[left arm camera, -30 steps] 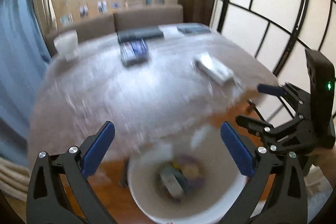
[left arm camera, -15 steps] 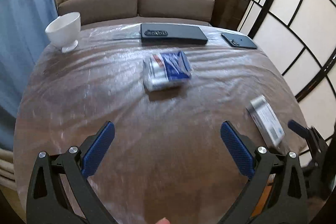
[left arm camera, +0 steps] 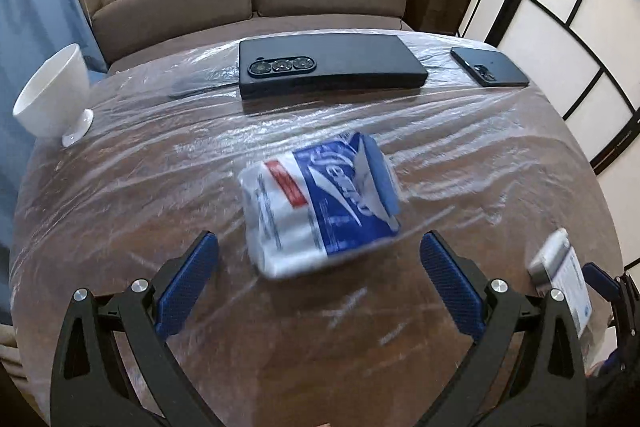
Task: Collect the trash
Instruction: 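Grasp the blue-and-white tissue pack with the left tool while the right tool grasps the white medicine box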
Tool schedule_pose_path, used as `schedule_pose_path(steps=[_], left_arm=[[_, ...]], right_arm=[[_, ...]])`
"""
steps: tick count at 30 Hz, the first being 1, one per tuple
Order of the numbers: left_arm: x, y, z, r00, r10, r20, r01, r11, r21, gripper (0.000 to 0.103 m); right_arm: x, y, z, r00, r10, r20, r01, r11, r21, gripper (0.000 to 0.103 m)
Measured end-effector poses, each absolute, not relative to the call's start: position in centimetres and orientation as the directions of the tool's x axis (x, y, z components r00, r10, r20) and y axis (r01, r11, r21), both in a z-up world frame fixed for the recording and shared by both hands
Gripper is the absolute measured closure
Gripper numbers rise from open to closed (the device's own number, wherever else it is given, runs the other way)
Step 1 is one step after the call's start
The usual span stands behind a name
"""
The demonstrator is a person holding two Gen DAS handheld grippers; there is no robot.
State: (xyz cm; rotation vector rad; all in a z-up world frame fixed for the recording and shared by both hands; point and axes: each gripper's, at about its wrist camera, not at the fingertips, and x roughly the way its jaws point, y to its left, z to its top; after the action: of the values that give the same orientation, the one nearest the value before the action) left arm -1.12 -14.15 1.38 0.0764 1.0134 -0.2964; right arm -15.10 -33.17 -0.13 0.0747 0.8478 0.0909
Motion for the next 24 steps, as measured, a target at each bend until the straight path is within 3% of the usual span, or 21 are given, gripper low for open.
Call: schedule_pose_path(steps=[8, 11, 16, 24], left_arm=[[0.4, -14.7, 1.0, 0.493, -0.207, -0.845, 0.288, 0.955, -0.066, 0.002], [0.4, -14.7, 1.1, 0.505, -0.211, -0.837, 0.295, 0.954, -0.062, 0.002], [0.2, -14.9, 0.9, 0.526, -0.196, -0.828, 0.306, 0.952, -0.031, 0.002], [-0.2, -15.2, 1.0, 0.551, -0.189, -0.813, 0.323, 0.946, -0.001, 0.016]], right_arm=[[-14.5, -34.0, -0.5, 0.674, 0.110, -0.731, -0.028, 0.992, 0.123, 0.005], [-14.4, -33.8, -0.5, 0.679, 0.090, -0.728, -0.029, 0.995, 0.096, 0.015], [-14.4, -33.8, -0.7, 0.688, 0.071, -0.722, -0.031, 0.997, 0.068, 0.022], [-14.3, -33.3, -0.6, 0.689, 0.074, -0.721, -0.067, 0.997, 0.038, 0.039]])
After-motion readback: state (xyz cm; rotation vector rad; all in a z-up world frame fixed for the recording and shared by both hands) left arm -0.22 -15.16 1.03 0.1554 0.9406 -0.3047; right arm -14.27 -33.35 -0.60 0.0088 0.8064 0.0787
